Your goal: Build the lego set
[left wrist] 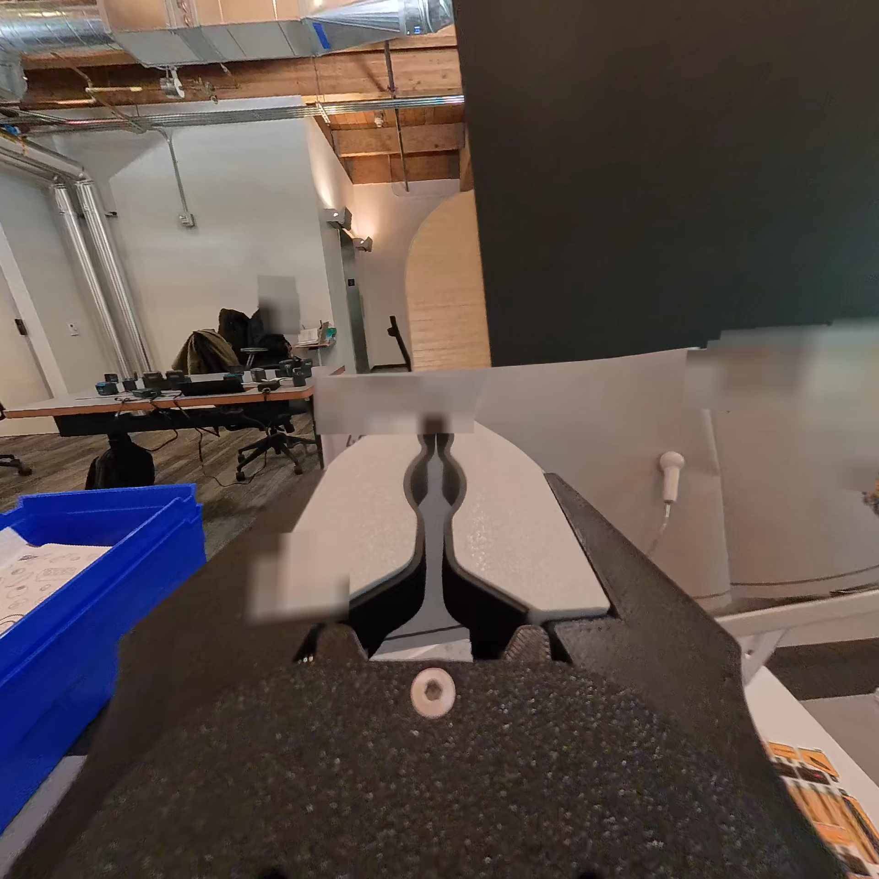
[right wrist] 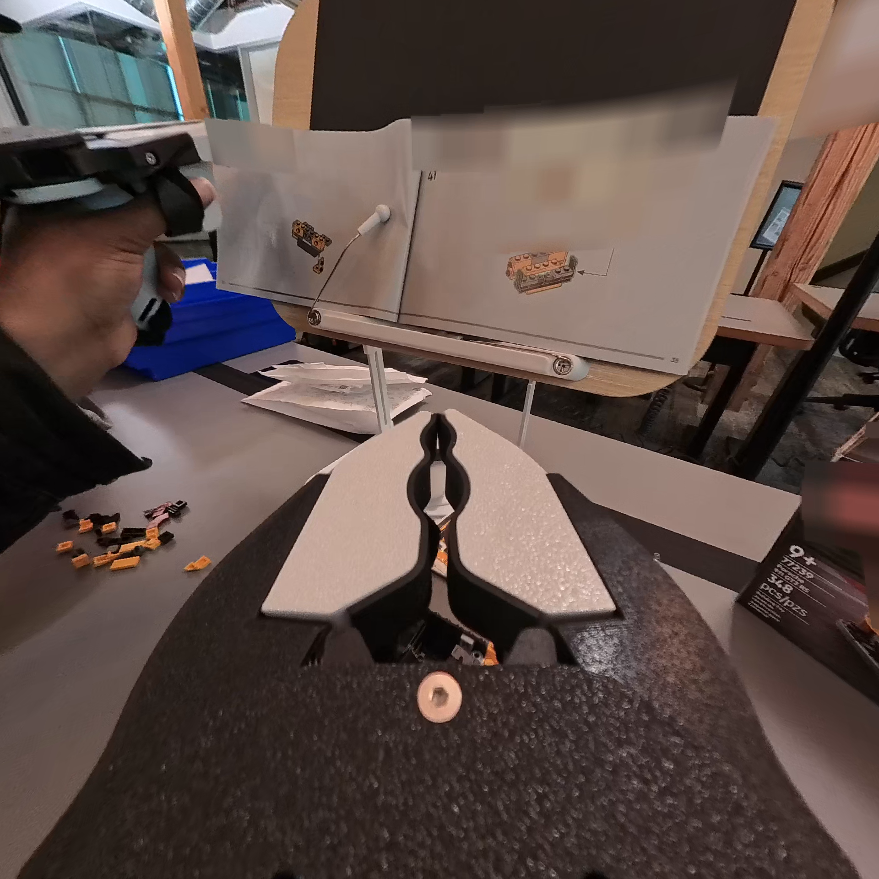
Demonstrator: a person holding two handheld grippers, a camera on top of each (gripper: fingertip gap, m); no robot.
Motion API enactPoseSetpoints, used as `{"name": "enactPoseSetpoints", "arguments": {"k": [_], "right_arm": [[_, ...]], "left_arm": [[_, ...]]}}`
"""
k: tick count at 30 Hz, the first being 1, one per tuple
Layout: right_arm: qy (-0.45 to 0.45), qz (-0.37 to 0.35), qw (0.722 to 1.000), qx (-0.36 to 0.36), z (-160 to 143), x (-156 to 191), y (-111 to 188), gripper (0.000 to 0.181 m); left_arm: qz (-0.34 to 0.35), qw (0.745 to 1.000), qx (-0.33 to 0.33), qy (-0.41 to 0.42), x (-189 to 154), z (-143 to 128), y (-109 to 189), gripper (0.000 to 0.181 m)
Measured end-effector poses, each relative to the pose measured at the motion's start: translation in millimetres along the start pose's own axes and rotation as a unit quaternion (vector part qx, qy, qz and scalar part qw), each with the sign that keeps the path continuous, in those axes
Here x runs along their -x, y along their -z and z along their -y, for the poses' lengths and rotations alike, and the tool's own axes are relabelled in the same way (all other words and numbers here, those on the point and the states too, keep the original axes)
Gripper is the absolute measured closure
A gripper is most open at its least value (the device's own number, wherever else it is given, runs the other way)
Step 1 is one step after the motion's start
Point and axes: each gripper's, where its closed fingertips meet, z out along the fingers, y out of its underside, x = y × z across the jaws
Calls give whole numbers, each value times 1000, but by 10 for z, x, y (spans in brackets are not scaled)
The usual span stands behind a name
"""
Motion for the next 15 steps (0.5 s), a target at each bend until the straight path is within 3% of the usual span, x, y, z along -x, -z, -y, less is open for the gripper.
{"name": "enactPoseSetpoints", "arguments": {"k": [5, 10, 15], "right_arm": [[-19, 14, 1000, 8, -47, 51, -3, 181], [-24, 9, 1000, 0, 20, -1, 31, 181], [-15, 2, 1000, -8, 101, -84, 209, 181]], "left_arm": [[-45, 999, -2, 25, -201, 145, 164, 181], [-93, 995, -19, 33, -394, 509, 469, 181], [-107, 994, 0, -28, -406, 659, 848, 180]]}}
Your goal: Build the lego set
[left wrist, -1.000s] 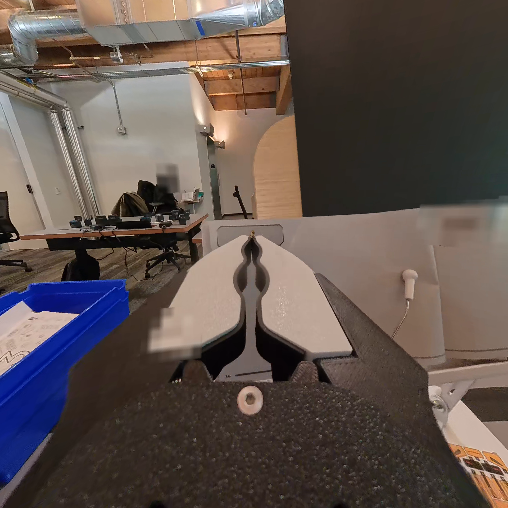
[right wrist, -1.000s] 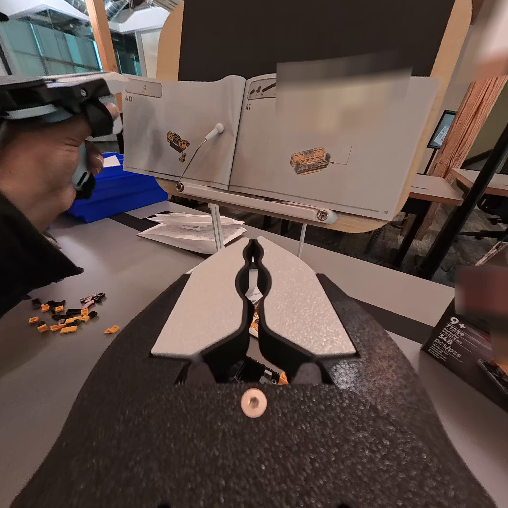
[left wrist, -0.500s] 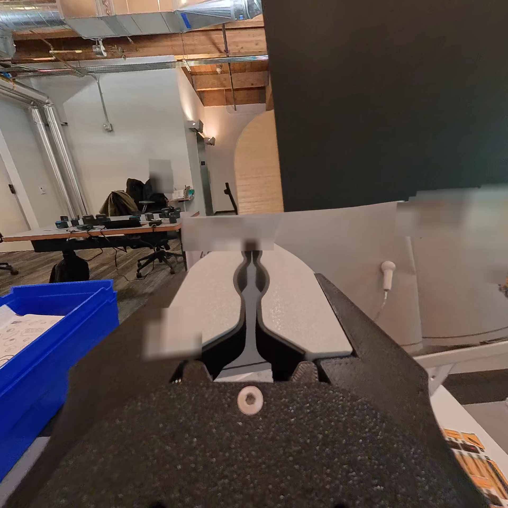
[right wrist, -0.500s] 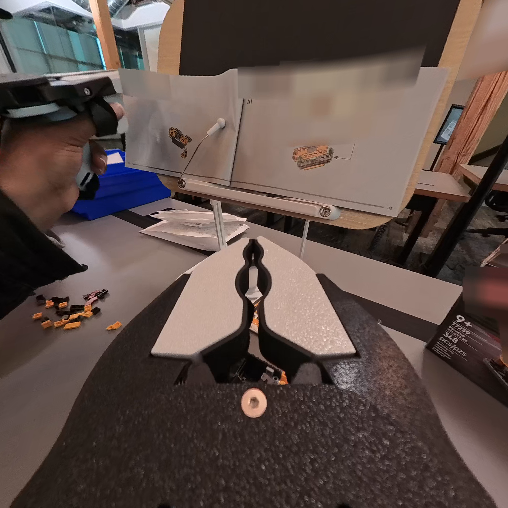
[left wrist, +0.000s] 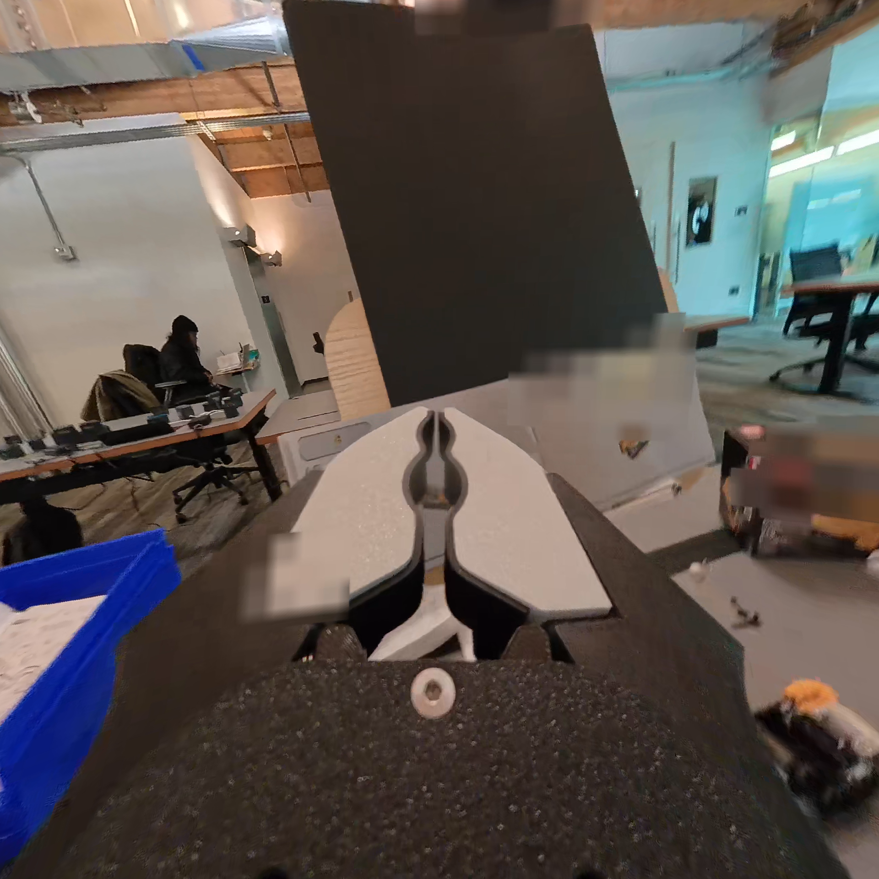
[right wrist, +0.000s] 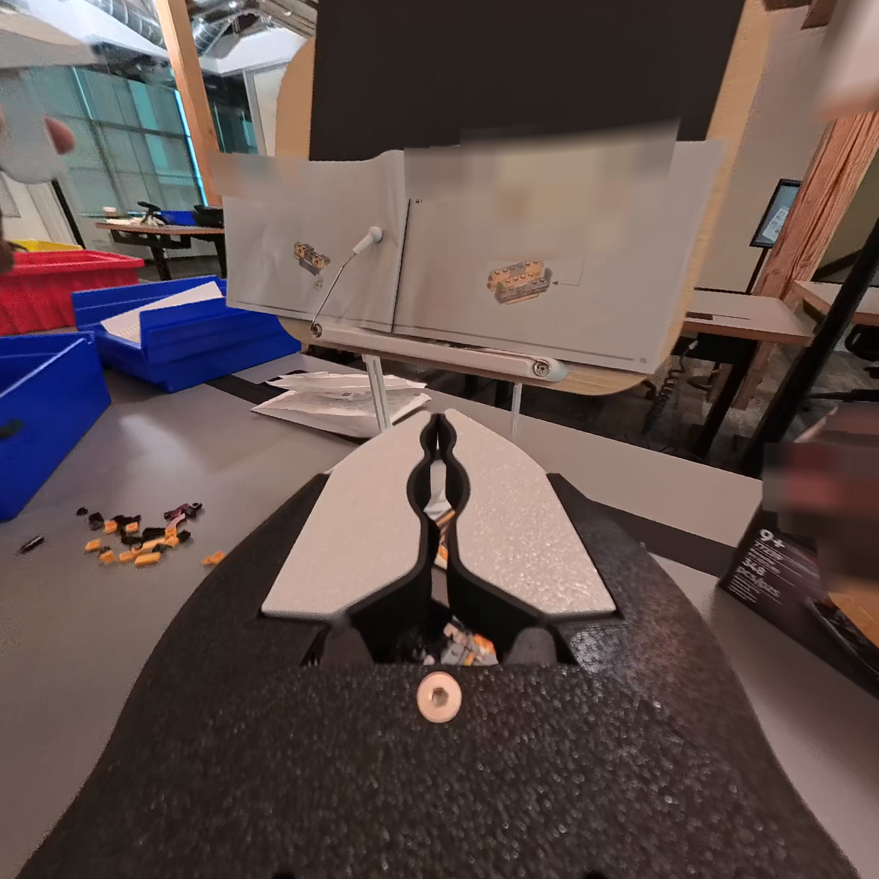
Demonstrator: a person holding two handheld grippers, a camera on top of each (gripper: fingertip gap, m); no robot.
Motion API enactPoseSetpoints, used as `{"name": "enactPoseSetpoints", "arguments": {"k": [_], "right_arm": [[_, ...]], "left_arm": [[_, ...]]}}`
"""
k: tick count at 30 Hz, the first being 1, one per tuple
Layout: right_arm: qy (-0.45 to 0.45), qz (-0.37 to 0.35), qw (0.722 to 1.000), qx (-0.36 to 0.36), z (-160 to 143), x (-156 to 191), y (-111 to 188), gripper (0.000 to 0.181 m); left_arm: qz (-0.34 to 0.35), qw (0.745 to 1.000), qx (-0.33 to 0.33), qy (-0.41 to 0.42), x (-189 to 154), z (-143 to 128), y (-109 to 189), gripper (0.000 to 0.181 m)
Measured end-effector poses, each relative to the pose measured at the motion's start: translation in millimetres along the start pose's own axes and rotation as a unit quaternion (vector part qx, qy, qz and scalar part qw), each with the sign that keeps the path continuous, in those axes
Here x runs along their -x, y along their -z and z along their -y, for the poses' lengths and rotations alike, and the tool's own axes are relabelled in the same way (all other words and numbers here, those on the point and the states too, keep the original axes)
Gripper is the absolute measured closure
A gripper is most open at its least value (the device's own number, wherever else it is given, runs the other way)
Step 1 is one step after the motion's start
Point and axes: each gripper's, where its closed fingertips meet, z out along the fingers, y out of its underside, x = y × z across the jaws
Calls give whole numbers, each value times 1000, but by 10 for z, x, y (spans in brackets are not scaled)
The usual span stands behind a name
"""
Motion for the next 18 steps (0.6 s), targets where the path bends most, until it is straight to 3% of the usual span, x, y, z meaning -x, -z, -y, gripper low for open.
{"name": "enactPoseSetpoints", "arguments": {"k": [4, 8, 12, 14, 18], "right_arm": [[3, 15, 1000, 11, -113, -34, 339, 181], [11, 26, 999, 27, -246, -120, 652, 181], [-26, 58, 997, 31, -272, -112, 744, 181], [-36, 82, 996, 26, -234, -20, 746, 178], [-8, 100, 994, 30, -293, 128, 728, 176]], "left_arm": [[-22, 990, 83, -108, 139, -235, 389, 158], [-28, 962, 219, -163, 567, -866, 1127, 156], [-39, 907, 393, -142, 1138, -1548, 1916, 153], [-75, 879, 463, -89, 1181, -1822, 2195, 148], [-130, 798, 578, -111, 1119, -2347, 2547, 138]]}}
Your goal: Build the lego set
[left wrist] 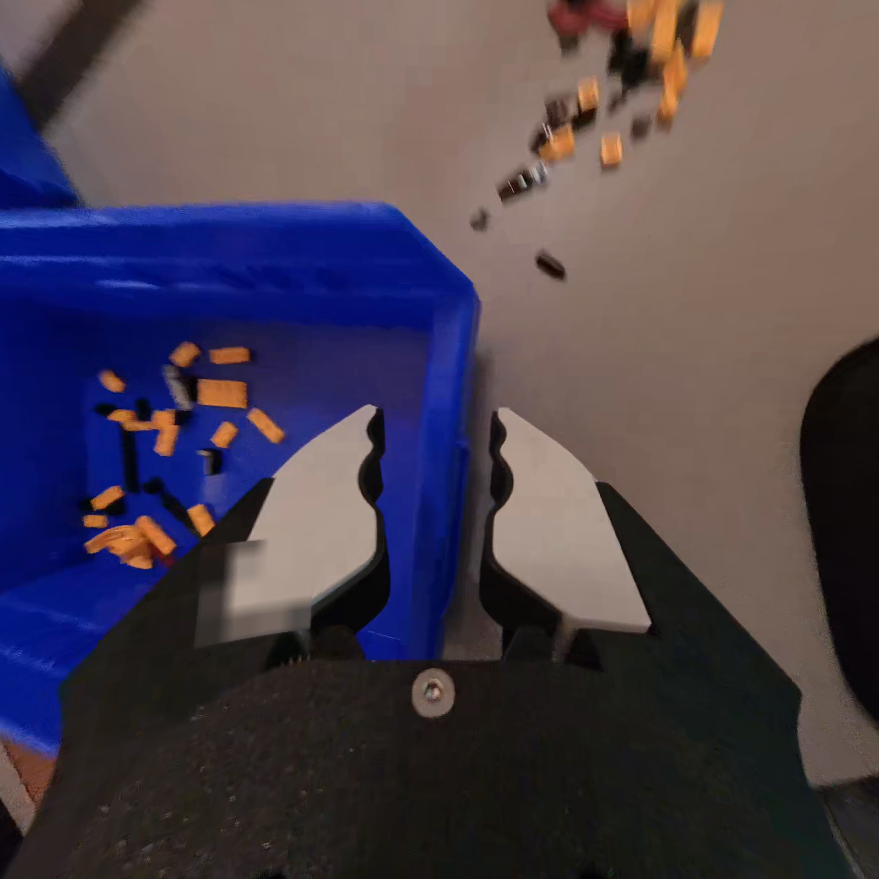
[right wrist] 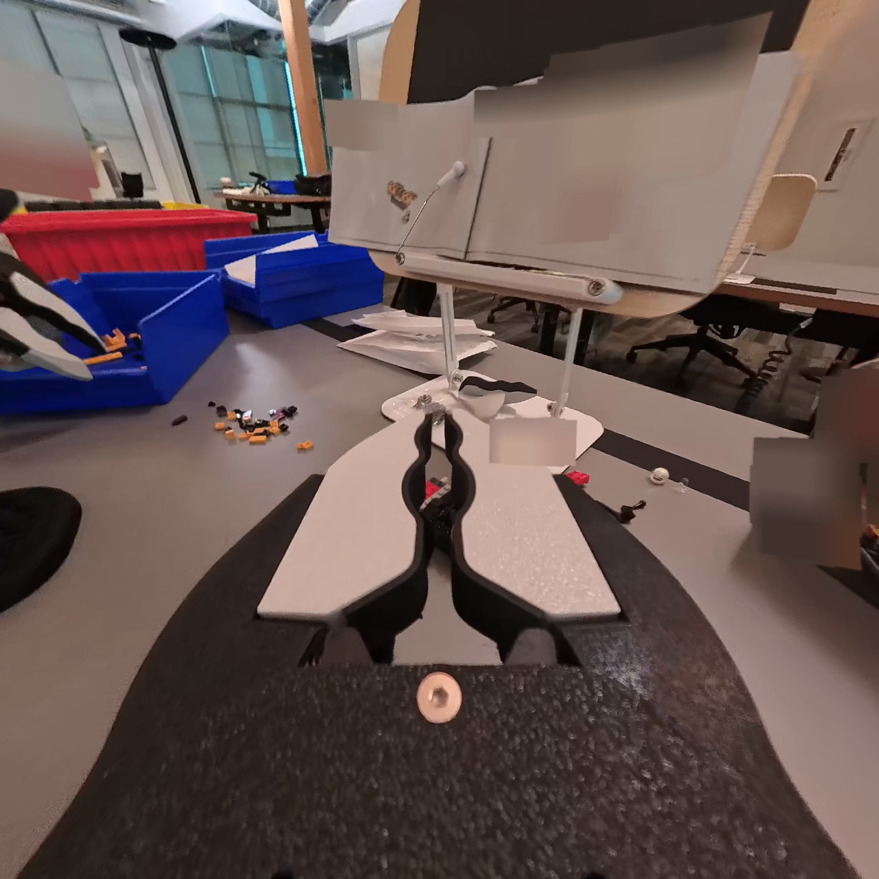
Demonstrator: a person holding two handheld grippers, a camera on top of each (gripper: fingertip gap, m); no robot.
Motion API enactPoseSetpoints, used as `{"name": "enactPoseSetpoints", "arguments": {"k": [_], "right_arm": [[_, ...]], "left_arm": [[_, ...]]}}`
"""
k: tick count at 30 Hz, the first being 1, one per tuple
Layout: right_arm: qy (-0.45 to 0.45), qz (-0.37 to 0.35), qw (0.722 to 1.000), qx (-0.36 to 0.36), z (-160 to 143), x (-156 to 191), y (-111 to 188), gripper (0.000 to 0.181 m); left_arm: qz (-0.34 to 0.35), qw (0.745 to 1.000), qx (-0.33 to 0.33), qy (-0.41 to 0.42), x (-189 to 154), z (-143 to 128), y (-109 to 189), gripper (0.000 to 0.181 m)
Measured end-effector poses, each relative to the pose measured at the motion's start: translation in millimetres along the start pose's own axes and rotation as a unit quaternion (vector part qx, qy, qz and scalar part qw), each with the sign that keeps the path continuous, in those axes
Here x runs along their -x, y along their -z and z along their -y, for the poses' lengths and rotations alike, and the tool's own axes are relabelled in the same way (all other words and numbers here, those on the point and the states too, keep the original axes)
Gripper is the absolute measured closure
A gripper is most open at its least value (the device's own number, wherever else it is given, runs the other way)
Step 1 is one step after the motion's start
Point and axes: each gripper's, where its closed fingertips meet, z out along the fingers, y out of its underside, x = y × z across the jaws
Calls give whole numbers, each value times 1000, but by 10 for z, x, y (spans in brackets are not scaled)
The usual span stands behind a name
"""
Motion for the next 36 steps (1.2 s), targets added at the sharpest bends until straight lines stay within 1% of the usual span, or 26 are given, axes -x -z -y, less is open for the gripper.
{"name": "enactPoseSetpoints", "arguments": {"k": [1, 2, 4, 5, 8, 13, 16, 19, 24, 26, 27, 28, 29, 30, 32, 34, 36], "right_arm": [[2, 3, 1000, 4, -25, 18, -13, 176], [1, 5, 1000, 7, -45, 29, -22, 176], [-1, 7, 1000, 12, -79, 37, -33, 176], [-1, 7, 1000, 14, -94, 33, -35, 176], [1, 9, 1000, 20, -149, 24, -42, 177], [-4, 20, 999, 34, -261, 40, -82, 178], [-1, 25, 999, 40, -299, 61, -97, 178], [2, 24, 999, 43, -312, 65, -101, 178], [3, 24, 999, 43, -311, 74, -97, 178], [5, 23, 999, 43, -309, 76, -94, 178], [5, 23, 999, 42, -306, 78, -93, 178], [5, 24, 999, 41, -303, 82, -92, 178], [5, 24, 999, 40, -299, 84, -91, 178], [5, 24, 999, 39, -297, 85, -91, 178], [3, 23, 999, 39, -295, 89, -92, 178], [4, 14, 999, 37, -285, 72, -88, 178], [5, -19, 999, 38, -271, -14, -74, 179]], "left_arm": [[-16, 999, 31, -9, -61, -78, -91, 134], [-15, 998, 53, -21, -69, -130, -170, 135], [-9, 995, 83, -52, -63, -206, -296, 150], [-3, 993, 92, -68, -44, -230, -337, 154], [-18, 992, 85, -94, -73, -254, -334, 154], [-59, 987, 51, -138, -213, -326, -259, 154], [-79, 982, 27, -169, -316, -316, -235, 154], [-91, 982, 17, -166, -372, -295, -229, 155], [-99, 986, 15, -135, -387, -301, -232, 156], [-113, 987, 9, -114, -424, -296, -199, 147], [-122, 988, -10, -92, -434, -245, -145, 145], [-131, 988, -46, -63, -427, -146, -53, 146], [-132, 987, -88, -31, -375, -27, 64, 150], [-119, 985, -127, 3, -262, 80, 182, 155], [-65, 979, -182, 65, 75, 193, 381, 165], [8, 972, -202, 116, 480, 173, 513, 178], [72, 963, -198, 170, 846, 80, 594, 181]]}}
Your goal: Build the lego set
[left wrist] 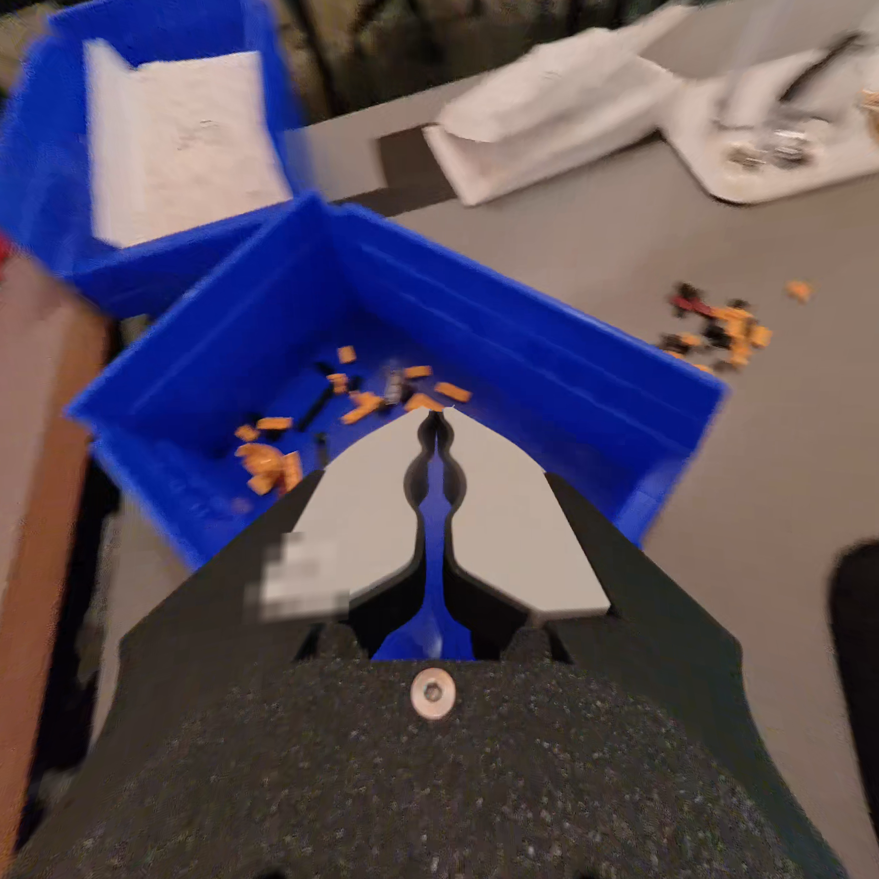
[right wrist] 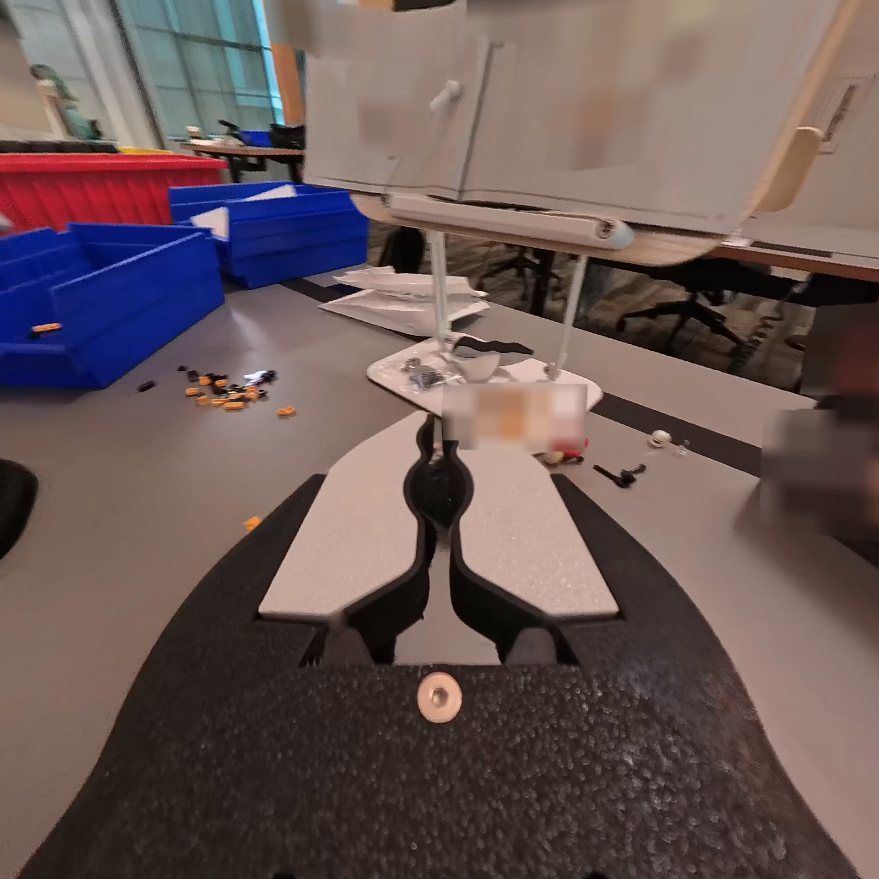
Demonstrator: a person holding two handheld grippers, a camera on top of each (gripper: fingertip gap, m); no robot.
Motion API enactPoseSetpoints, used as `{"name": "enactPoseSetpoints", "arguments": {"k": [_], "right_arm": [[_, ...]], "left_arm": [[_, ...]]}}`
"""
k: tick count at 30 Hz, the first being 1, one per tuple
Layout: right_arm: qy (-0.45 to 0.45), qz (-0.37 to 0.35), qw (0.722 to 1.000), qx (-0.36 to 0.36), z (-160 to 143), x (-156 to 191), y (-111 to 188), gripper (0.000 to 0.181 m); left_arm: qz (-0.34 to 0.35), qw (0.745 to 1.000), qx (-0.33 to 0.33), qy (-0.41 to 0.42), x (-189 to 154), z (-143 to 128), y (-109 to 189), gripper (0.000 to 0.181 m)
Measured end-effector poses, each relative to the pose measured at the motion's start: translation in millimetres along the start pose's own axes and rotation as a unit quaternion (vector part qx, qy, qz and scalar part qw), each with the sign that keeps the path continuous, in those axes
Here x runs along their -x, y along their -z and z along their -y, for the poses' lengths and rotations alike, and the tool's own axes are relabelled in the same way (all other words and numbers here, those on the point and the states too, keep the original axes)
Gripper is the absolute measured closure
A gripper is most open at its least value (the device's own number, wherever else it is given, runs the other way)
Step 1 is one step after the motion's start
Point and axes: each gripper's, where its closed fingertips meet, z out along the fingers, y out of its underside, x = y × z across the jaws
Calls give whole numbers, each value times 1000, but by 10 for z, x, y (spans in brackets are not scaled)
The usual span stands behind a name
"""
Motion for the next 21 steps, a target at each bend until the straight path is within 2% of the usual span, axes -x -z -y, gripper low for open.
{"name": "enactPoseSetpoints", "arguments": {"k": [3, 6, 12, 16, 21], "right_arm": [[-11, -62, 998, 9, -12, -180, 35, 181], [-16, -95, 995, 9, -7, -271, 62, 181], [-13, -105, 994, 5, 5, -288, 75, 181], [-14, -102, 995, 10, -26, -285, 62, 181], [-13, -95, 995, 16, -75, -272, 39, 181]], "left_arm": [[104, 993, 39, 36, 530, -68, 8, 181], [139, 986, 83, 47, 826, -146, -95, 181], [139, 968, 209, 5, 1099, -332, -496, 181], [112, 953, 282, -17, 1198, -447, -758, 174], [92, 932, 351, 4, 1321, -638, -965, 162]]}}
